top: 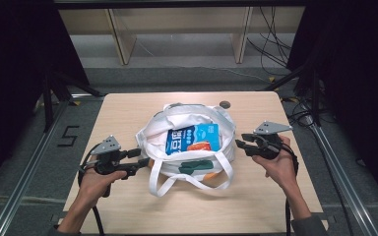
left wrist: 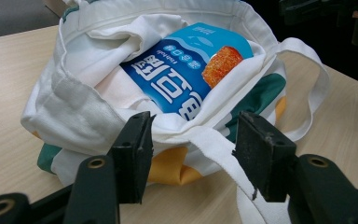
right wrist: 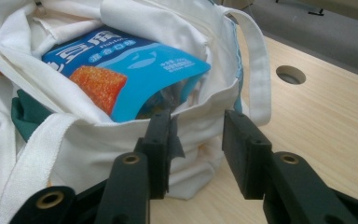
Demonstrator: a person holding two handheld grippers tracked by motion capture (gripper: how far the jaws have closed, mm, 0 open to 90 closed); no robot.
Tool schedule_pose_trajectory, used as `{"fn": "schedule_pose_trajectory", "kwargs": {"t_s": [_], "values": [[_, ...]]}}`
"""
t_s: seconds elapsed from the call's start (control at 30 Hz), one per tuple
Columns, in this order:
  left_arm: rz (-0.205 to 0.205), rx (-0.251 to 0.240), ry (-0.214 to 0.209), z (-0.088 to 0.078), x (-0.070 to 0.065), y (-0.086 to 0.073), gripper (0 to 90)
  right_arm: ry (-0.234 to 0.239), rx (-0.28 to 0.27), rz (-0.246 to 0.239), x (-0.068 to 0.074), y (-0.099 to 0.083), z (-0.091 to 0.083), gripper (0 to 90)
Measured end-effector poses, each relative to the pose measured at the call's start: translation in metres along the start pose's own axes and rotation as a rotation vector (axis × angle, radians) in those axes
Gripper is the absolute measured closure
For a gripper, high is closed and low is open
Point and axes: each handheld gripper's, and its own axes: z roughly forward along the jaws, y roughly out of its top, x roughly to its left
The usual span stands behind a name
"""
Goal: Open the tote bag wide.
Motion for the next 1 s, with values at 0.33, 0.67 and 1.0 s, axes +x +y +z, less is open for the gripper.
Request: {"fn": "schedule_pose_trajectory", "kwargs": {"t_s": [0.33, 0.67, 1.0], "values": [[-0.013, 0.003, 0.001, -0.002, -0.003, -0.006, 37.8, -0.005, -0.011, 0.027, 0.002, -0.007, -0.003, 51.6], [-0.016, 0.004, 0.000, -0.003, -0.009, -0.011, 32.6, -0.006, -0.029, -0.007, 0.001, -0.016, -0.009, 44.6], [-0.022, 0.011, -0.013, -0.004, -0.014, -0.016, 30.3, 0.003, -0.023, 0.023, 0.006, -0.027, -0.018, 41.5]]}}
